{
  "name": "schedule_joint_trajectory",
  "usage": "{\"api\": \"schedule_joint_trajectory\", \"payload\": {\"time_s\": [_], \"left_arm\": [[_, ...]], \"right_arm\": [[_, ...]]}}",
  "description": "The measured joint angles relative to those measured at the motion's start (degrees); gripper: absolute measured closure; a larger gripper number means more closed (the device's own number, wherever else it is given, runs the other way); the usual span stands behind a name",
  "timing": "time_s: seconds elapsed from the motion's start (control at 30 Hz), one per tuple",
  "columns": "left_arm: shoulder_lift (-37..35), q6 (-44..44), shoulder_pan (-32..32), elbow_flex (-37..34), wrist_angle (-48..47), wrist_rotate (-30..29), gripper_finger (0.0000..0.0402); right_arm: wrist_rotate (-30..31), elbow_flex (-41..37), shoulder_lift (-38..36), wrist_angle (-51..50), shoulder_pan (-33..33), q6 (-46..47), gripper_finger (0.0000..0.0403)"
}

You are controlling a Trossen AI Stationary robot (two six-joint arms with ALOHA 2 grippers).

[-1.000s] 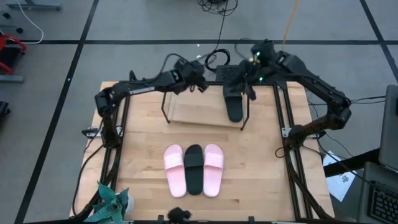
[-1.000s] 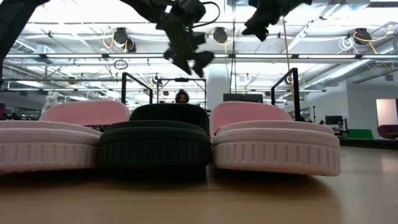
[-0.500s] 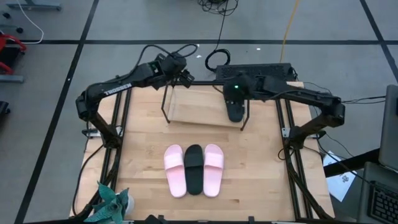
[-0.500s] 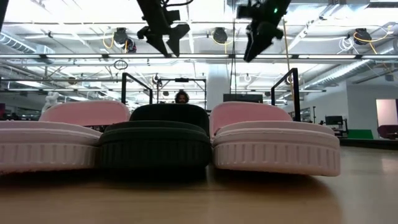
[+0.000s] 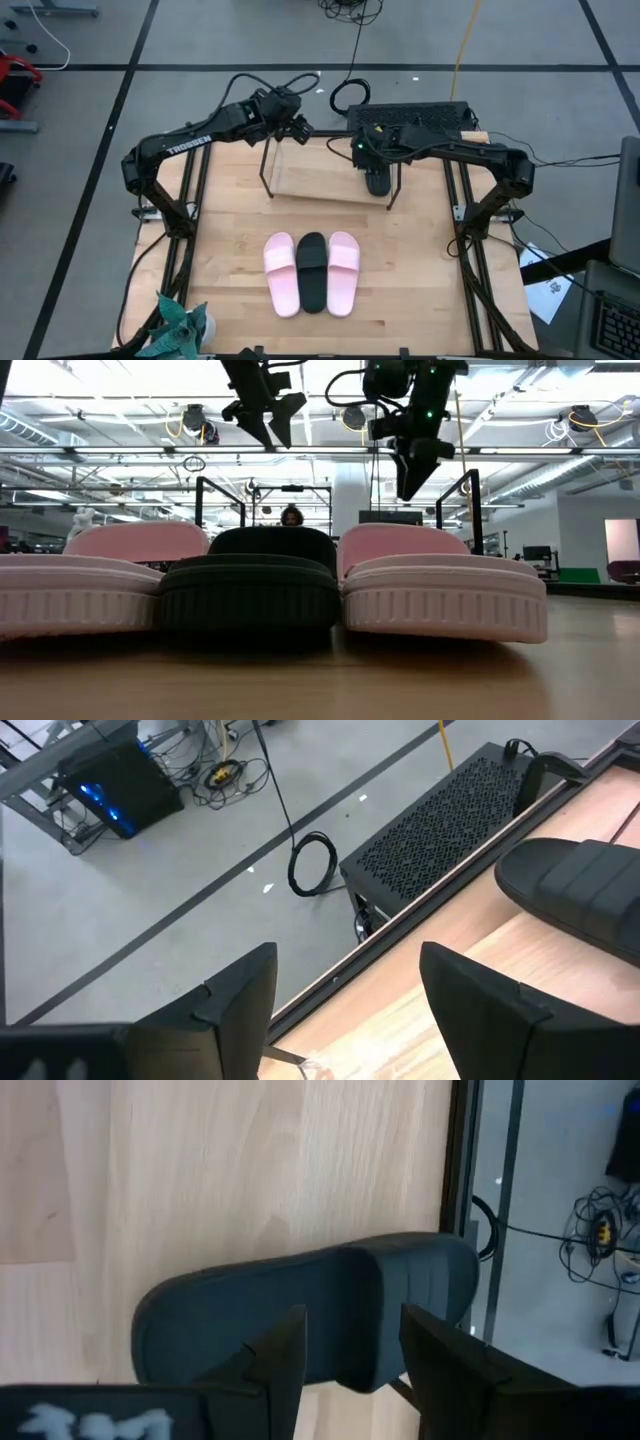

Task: Pick and place slides into the shelf
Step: Put the right black slide on the shelf

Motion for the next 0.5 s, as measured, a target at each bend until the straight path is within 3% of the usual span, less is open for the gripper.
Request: {"api": "schedule_joint_trajectory", "payload": {"time_s": [0.2,0.3,0.5], "left_arm": [[0.0,-0.2,0.0,0.0,0.0,0.2,0.0153],[0.0,-0.1,0.0,0.0,0.0,0.3,0.0153],[0.0,-0.1,0.0,0.0,0.0,0.3,0.0153]], "right_arm": [[-5.9,0.0,0.0,0.5,-2.0,0.4,0.0250],[-3.0,-0.1,0.7,1.1,-2.2,-0.7,0.0250],[-4.0,-0.2,3.7,0.5,-2.3,-1.0,0.0250]]}}
